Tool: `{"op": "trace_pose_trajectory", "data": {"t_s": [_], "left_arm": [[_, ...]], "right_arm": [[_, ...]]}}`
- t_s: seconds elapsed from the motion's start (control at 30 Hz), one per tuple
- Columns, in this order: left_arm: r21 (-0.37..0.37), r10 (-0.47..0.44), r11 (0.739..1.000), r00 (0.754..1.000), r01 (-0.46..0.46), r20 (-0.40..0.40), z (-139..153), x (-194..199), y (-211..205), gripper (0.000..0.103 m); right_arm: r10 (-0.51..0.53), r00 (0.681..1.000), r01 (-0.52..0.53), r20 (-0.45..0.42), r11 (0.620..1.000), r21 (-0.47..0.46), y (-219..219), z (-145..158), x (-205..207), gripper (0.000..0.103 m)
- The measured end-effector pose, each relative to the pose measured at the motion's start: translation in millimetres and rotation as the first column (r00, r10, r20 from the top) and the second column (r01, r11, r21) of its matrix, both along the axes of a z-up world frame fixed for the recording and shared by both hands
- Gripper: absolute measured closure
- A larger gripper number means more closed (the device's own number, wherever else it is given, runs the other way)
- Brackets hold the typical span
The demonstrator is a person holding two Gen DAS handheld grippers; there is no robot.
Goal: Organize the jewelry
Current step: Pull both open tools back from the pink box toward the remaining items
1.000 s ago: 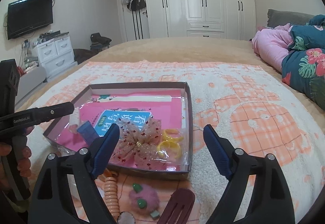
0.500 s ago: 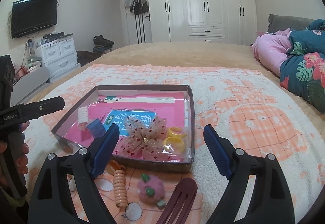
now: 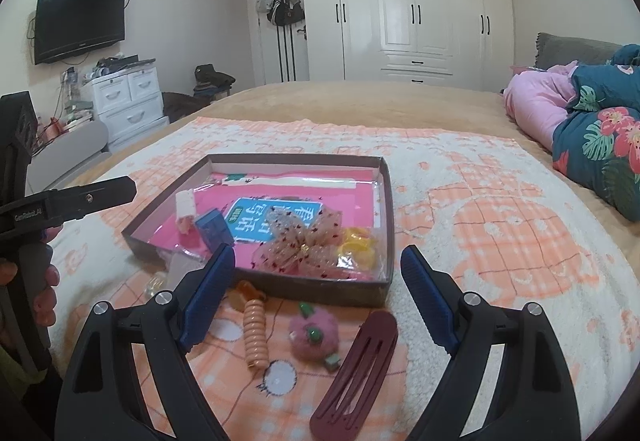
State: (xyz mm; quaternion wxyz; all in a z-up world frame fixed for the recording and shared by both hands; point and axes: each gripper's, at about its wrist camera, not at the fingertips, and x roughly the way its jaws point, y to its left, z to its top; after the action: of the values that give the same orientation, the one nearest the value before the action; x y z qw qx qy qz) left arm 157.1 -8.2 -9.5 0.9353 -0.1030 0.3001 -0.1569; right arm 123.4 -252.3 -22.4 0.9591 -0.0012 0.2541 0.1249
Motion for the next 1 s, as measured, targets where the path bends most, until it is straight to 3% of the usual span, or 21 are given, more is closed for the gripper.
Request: {"op": "trace_pose_trajectory", "data": {"t_s": [1.0], "left_arm": [[0.083,-0.012,0.996,0.995,0.021,-0.104,-31,-31,10,0.012]], "right_arm": [[0.069,0.996,-0.071,-0.049,0.997,-0.037,22,-15,-32,0.021]]}}
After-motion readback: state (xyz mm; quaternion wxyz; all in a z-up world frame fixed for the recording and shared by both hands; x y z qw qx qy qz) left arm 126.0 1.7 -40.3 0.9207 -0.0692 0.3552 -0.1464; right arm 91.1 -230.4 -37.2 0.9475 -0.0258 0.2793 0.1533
